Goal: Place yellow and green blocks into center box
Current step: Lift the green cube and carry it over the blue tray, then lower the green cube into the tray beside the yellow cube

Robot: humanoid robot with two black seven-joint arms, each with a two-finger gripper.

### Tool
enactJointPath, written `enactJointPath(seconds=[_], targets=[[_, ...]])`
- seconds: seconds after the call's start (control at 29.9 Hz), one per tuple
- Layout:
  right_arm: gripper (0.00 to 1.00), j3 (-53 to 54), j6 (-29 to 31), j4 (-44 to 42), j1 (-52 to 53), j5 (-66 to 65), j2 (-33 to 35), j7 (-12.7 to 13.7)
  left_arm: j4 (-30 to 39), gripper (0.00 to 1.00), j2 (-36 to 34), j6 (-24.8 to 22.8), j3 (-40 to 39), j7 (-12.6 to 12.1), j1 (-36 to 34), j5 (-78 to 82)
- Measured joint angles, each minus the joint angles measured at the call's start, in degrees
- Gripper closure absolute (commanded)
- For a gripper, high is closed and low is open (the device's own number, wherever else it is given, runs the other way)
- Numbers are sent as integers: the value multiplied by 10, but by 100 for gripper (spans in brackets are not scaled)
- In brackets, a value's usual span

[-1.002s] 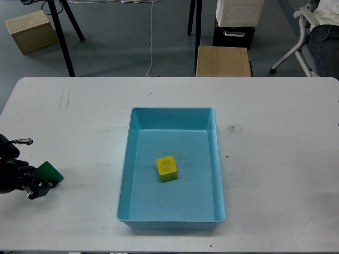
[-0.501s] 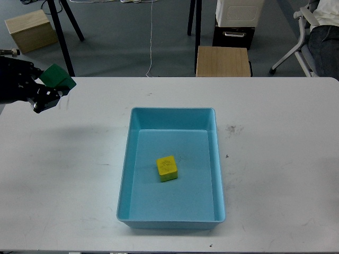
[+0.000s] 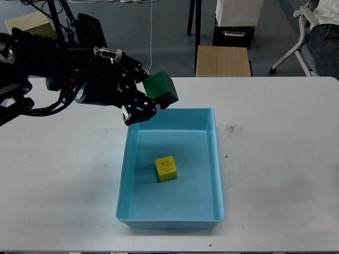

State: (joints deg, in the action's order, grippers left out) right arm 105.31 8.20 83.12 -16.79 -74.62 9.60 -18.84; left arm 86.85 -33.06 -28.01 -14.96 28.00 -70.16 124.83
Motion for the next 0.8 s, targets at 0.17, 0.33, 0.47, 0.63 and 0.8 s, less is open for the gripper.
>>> enactJointPath(seconds=[0.17,0.33,0.47,0.63,0.8], targets=[[2,1,-5,-10,0,0,0,0,-30,78,42,0,78,0,-4,2],[2,1,-6,-11,0,1,-1,-1,-81,77,77,0,113,0,17,2],[2,-1,-6,-11,1,3,-3,-1,-95,74,89,0,115,0,41,2],[2,-2,-6,-11,1,13,-2,-1,-100,69,94,0,114,0,53,2],[2,-2,-6,-10,1,14,-2,-1,-115,56,104,0,116,0,56,2]])
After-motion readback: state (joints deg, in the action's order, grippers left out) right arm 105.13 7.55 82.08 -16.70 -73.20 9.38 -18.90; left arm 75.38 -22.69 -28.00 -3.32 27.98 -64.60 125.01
